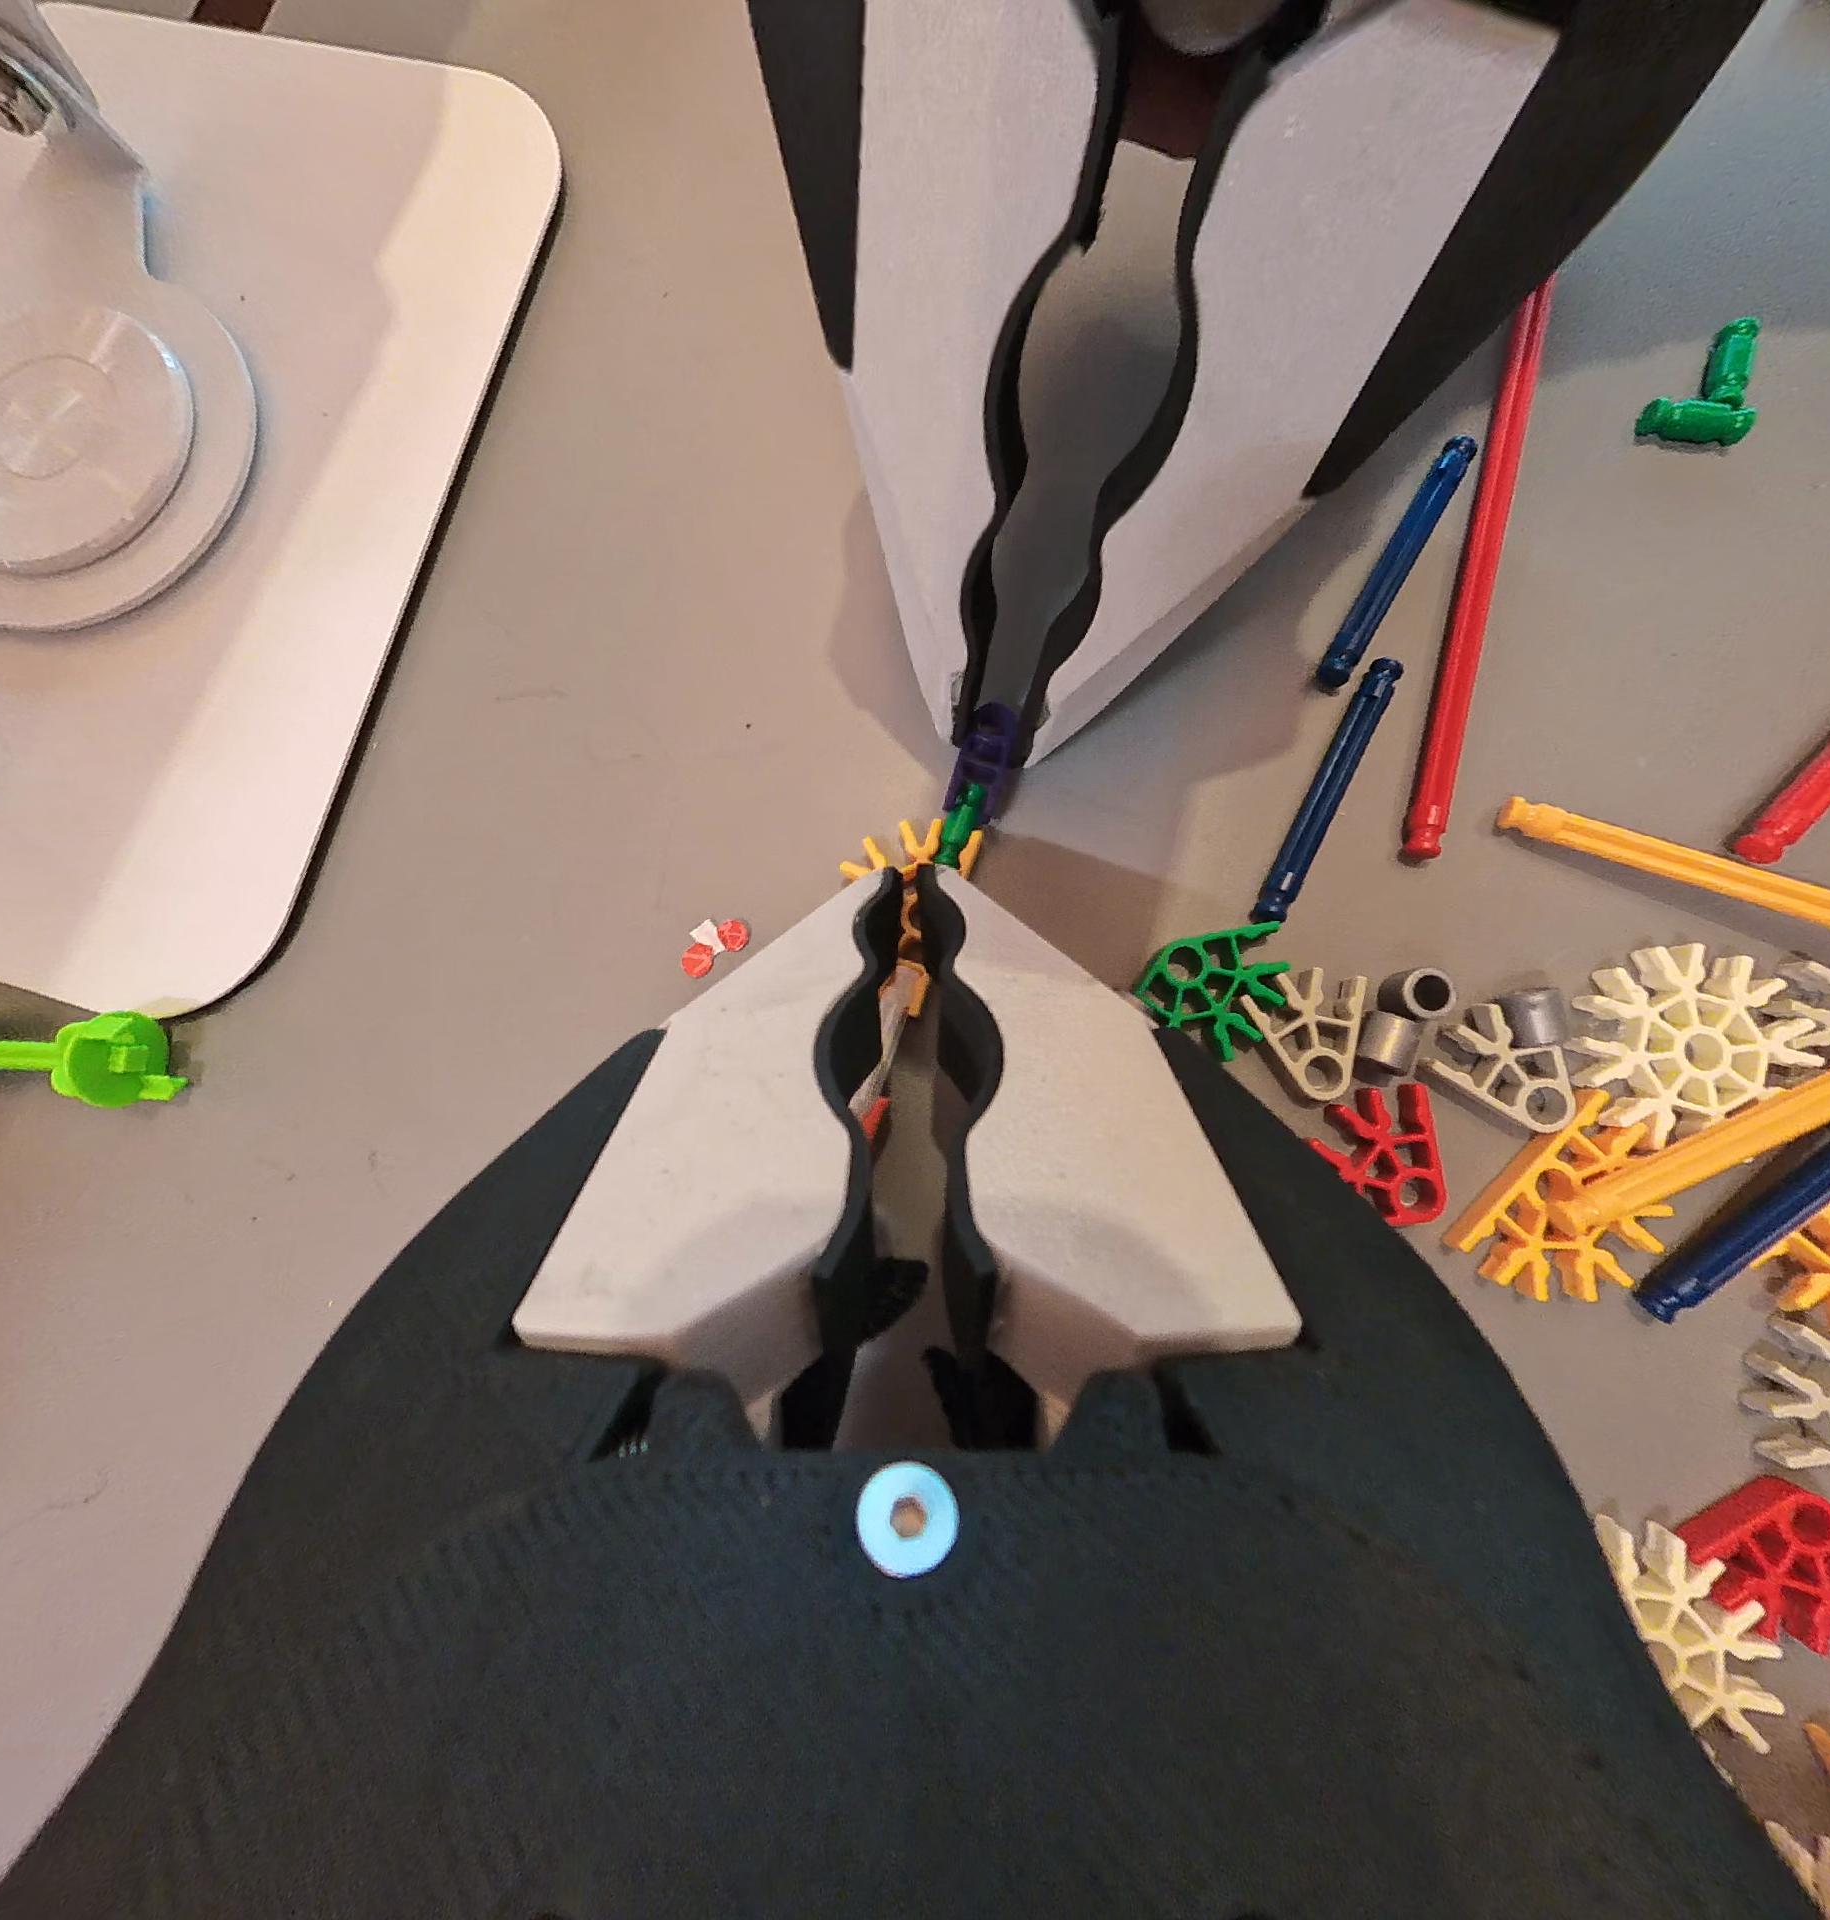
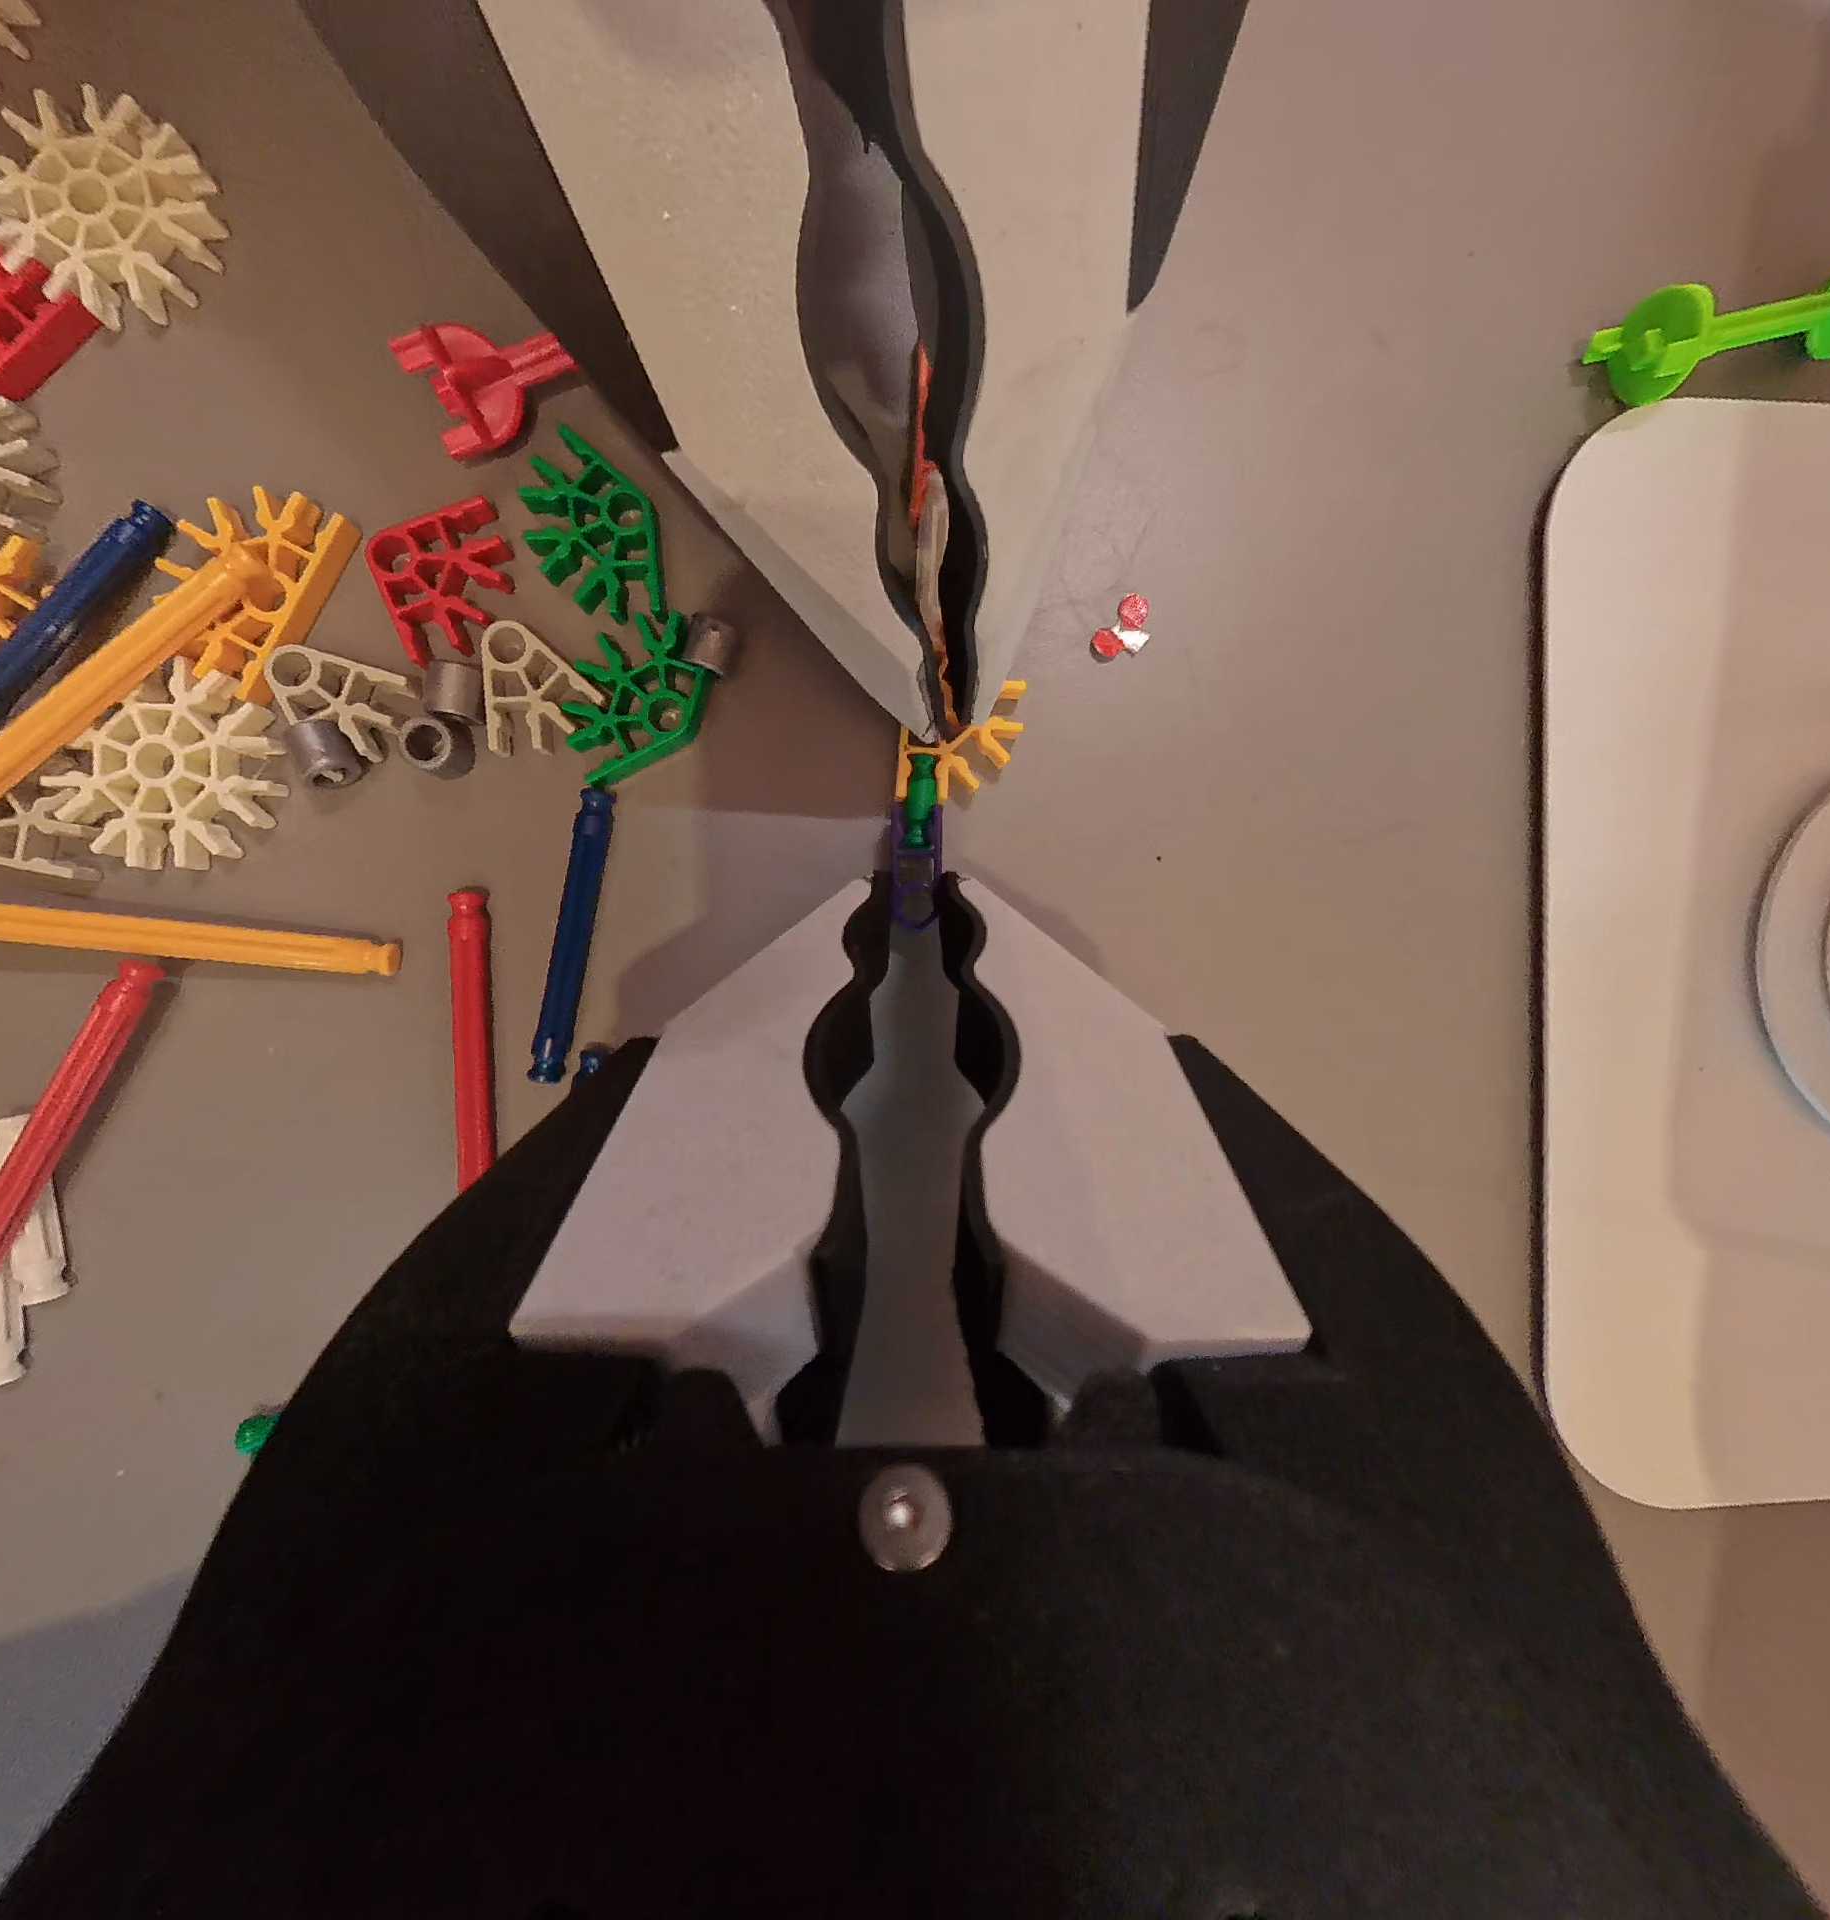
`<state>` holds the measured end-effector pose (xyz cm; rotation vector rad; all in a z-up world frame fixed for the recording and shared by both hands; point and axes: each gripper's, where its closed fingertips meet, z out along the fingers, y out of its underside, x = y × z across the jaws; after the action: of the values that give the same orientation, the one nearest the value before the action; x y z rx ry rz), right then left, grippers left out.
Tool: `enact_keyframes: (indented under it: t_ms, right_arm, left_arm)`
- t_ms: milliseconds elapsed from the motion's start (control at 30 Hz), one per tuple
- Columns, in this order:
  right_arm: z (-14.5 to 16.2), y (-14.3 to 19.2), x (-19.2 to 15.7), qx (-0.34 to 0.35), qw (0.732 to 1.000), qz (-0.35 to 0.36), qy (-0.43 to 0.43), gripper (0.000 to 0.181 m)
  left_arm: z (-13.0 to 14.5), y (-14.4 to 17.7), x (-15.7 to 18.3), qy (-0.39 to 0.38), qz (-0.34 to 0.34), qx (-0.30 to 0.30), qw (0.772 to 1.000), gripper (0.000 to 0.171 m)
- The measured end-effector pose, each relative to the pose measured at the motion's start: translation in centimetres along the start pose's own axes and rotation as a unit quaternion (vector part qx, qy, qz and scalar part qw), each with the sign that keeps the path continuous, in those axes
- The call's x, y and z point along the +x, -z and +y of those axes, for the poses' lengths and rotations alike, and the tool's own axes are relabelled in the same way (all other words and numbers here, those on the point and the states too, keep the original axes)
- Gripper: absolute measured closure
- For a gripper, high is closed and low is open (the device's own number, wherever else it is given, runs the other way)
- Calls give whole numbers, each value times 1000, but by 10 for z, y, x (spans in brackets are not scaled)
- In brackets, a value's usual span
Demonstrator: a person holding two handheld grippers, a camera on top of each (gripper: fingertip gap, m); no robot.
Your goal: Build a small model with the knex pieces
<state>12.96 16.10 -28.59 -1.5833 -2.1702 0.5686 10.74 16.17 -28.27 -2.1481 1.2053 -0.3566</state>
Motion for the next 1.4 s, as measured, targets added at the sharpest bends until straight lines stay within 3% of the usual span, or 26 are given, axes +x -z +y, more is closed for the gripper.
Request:
enact_keyframes:
  t_ms: [200, 367, 500, 933, 1100, 1200, 1400]
  right_arm:
    - [2, -1, -1, -12, 1000, -8, -10, 173]
    - [2, 7, 3, -5, 1000, 3, -27, 153]
    - [-11, 13, 3, 27, 999, 3, -37, 181]
    - [-10, 2, 3, 3, 999, -4, -42, 181]
    - [-5, -4, 5, -24, 999, -6, -45, 181]
    - [-5, -6, 3, -35, 999, 3, -37, 181]
    - [-8, 13, 7, 9, 997, 12, -79, 181]
  left_arm:
    - [0, 0, 0, -3, -1, -4, 1000, 171]
    - [0, 0, 0, -3, -1, -3, 1000, 171]
    - [0, 0, 0, 0, 0, -1, 1000, 171]
    - [0, -1, -2, 0, -3, -2, 1000, 170]
    - [-2, -2, 6, 6, 25, 6, 1000, 170]
    - [-2, -3, 6, -9, 1, 5, 1000, 170]
    - [-2, -3, 5, -6, -7, 12, 1000, 170]
